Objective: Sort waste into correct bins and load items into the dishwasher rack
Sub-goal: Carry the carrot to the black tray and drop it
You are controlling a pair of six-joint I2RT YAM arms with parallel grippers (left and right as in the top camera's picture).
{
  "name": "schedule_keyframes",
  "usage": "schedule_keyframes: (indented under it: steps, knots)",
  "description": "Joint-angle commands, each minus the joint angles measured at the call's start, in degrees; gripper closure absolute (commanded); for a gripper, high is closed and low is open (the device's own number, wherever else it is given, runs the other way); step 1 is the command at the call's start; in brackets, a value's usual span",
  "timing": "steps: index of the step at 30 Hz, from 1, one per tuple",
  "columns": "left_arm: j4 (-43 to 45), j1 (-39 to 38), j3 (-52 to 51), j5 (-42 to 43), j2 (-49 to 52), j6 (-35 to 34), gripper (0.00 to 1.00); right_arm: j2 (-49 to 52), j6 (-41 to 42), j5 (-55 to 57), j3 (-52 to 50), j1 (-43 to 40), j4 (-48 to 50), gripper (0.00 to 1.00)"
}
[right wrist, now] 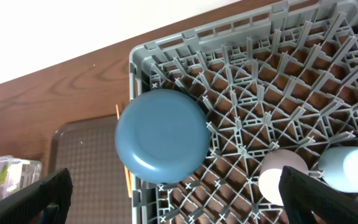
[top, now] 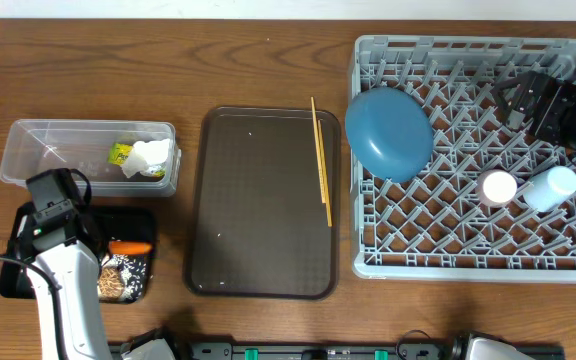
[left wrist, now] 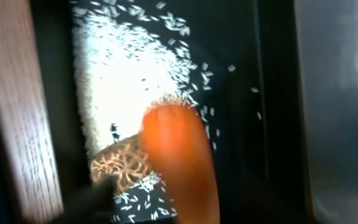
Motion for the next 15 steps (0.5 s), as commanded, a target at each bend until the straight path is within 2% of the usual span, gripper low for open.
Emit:
schedule_keyframes:
  steps: [1,5,8,10,15]
  knots:
    - [-0.09,0.26,3.21,5.86,-1.29,9.31,0.15,0.11,0.44,-0.42,0.44,0.63,0.15,0.01]
    - [-1.42,0.24,6.93,10.82,-2.34,15.28,0.16,0.11,0.44,-0.42,0.44,0.63,0.15,0.01]
    - [-0.11,-1.40,9.16,21.97,-2.64,23.30,0.21,0.11,0.46,-0.42,0.44,0.63,0.17,0.01]
    - [2.58,-5.79,9.66,29.75,-2.62,29.99,0.22,0.11,0.46,-0.42,0.44,0.63,0.17,0.01]
    - [8.59,-20.55,9.66,30.53,-0.94,34.77,0.24,0.11,0.46,-0.39,0.44,0.63,0.15,0.01]
